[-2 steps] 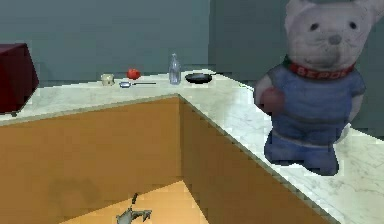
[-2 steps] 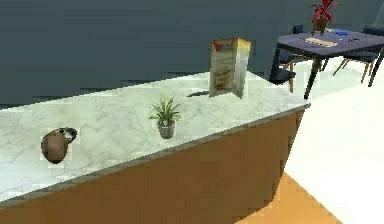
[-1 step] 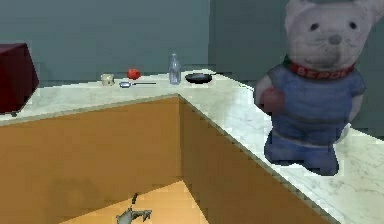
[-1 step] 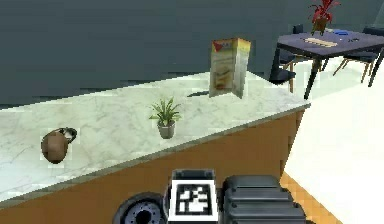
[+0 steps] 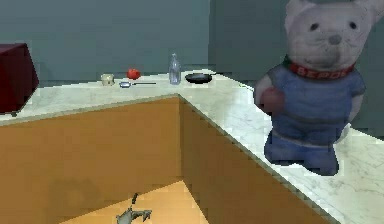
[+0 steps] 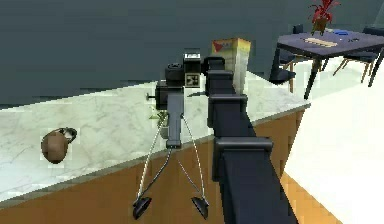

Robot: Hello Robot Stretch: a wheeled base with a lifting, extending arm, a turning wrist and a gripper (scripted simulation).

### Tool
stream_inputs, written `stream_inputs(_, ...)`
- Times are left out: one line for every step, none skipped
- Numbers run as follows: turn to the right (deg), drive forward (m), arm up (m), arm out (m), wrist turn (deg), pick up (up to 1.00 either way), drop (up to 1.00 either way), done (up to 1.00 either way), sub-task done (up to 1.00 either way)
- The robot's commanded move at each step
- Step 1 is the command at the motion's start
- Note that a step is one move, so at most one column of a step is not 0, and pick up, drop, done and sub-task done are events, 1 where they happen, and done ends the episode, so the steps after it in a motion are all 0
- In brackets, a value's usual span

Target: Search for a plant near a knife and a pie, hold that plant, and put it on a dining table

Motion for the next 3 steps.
stream_inputs(0.0,0.00,0.00,0.00,45.0,0.00,0.00,0.00,0.00)
stream_inputs(0.0,0.00,0.00,0.00,45.0,0.00,0.00,0.00,0.00)
stream_inputs(0.0,0.00,0.00,0.00,45.0,0.00,0.00,0.00,0.00)
